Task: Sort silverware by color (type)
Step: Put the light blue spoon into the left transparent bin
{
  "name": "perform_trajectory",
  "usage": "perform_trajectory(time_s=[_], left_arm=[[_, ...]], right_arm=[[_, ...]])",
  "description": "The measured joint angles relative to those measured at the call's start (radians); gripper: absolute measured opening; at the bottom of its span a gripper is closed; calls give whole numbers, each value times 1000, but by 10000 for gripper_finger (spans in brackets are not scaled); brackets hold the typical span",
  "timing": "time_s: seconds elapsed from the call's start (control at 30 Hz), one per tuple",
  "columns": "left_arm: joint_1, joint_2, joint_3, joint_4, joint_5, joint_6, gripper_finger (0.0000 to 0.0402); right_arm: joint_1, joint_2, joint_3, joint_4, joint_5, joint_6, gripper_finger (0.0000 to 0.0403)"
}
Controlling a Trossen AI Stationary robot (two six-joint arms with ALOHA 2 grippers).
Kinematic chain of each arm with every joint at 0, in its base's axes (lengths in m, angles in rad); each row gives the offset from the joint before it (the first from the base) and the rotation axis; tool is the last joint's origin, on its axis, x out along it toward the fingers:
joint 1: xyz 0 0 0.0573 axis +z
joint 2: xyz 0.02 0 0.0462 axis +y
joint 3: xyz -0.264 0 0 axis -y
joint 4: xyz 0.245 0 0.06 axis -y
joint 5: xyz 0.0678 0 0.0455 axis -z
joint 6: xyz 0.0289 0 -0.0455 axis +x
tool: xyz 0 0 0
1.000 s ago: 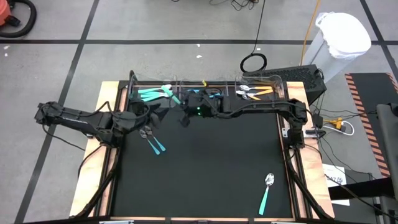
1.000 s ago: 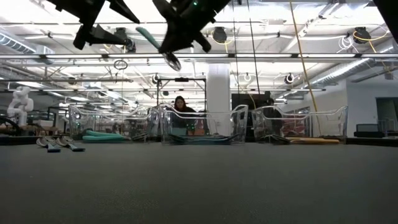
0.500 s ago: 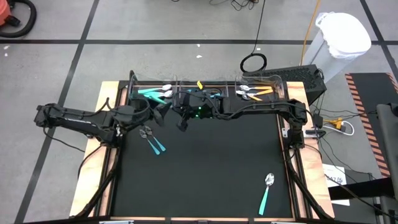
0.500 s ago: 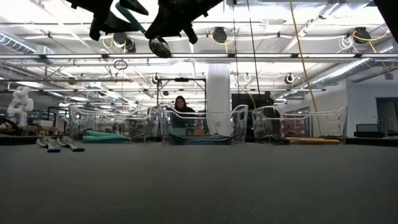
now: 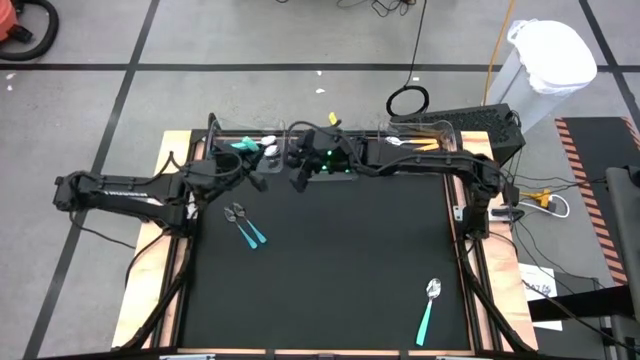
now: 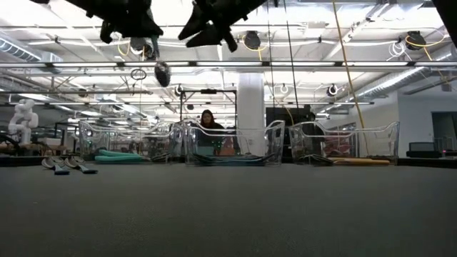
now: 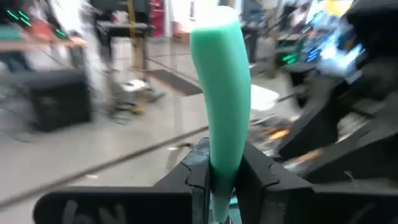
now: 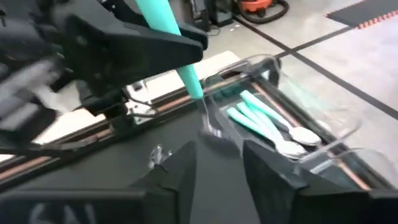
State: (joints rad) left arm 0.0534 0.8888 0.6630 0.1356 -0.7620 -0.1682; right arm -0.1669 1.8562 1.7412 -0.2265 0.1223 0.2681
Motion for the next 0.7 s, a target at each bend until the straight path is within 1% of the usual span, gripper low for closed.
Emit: perform_trajectory(time_s=[0.07,0.13,0.23,0.33,0.4,0.47,0.7], left_arm=[[44,0,15,-42,-7,75,41],[99,7,30,-102,2,118,41],[200,40,57,-234,58,123,41],[295,100,96,-356,109,123,41],[348,146,114,-395,127,131,45],[392,187,122,-415,131,154,71],[501,281,130,-411,132,202,208]], right_arm=[[-18,-20,0,-30,2,3,143],[-36,-42,0,-74,2,-4,158],[-59,-69,0,-106,4,-32,170],[-74,-81,0,-115,4,-50,173],[-80,-83,0,-109,4,-52,173],[-82,-83,0,-123,3,-53,172],[-83,-83,0,-208,-23,-99,177]])
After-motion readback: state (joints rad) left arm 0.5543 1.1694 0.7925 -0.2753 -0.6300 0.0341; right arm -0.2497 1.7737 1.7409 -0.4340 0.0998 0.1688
